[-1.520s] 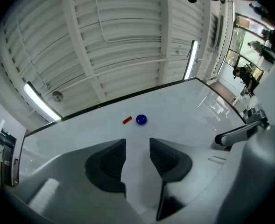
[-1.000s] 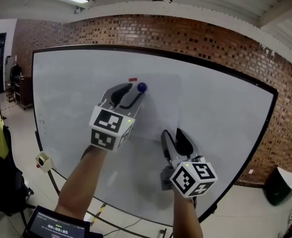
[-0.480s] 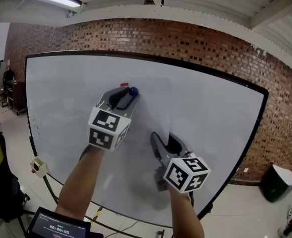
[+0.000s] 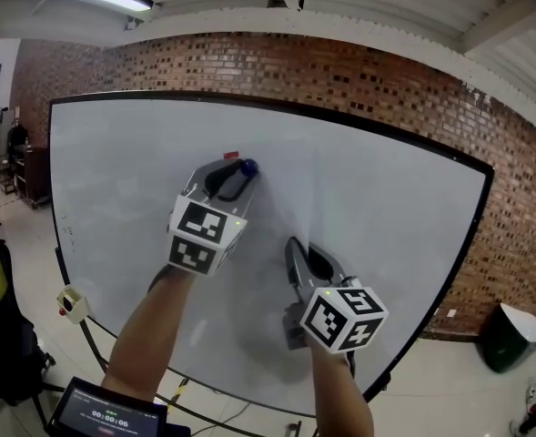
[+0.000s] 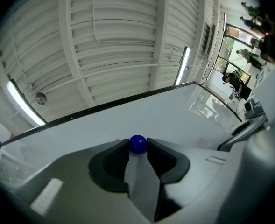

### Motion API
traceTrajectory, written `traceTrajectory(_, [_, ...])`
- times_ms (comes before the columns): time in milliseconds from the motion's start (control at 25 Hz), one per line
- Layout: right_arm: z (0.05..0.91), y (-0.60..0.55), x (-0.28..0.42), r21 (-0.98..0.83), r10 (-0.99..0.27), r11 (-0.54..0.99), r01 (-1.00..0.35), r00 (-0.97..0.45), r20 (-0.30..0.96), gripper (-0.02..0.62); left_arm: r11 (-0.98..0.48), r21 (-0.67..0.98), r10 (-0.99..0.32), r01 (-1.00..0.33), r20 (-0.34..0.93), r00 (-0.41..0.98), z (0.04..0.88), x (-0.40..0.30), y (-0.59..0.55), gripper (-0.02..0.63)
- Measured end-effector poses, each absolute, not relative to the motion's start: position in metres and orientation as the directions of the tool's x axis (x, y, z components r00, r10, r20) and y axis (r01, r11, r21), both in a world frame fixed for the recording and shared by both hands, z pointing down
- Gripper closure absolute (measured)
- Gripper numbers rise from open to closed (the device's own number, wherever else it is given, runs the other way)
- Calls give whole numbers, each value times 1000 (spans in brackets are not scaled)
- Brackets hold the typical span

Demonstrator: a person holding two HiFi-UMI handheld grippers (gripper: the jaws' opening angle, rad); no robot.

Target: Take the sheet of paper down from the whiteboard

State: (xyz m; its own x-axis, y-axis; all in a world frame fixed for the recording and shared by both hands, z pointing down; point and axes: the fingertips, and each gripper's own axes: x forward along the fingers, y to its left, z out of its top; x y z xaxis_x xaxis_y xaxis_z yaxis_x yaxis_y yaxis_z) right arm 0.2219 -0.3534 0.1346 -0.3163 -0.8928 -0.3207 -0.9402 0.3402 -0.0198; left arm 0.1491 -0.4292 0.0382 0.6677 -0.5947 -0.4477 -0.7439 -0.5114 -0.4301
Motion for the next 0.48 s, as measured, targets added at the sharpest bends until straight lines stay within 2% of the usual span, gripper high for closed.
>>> traceTrajectory(240, [120, -324, 231, -28, -851, 369, -929, -326, -412, 581, -507, -402, -584, -763, -491, 647, 40, 140, -404, 485])
traceTrajectory(480, [122, -297, 244, -30, -837, 399, -916, -351, -420, 581, -489, -327, -655, -808, -475, 588, 81, 107, -386, 485])
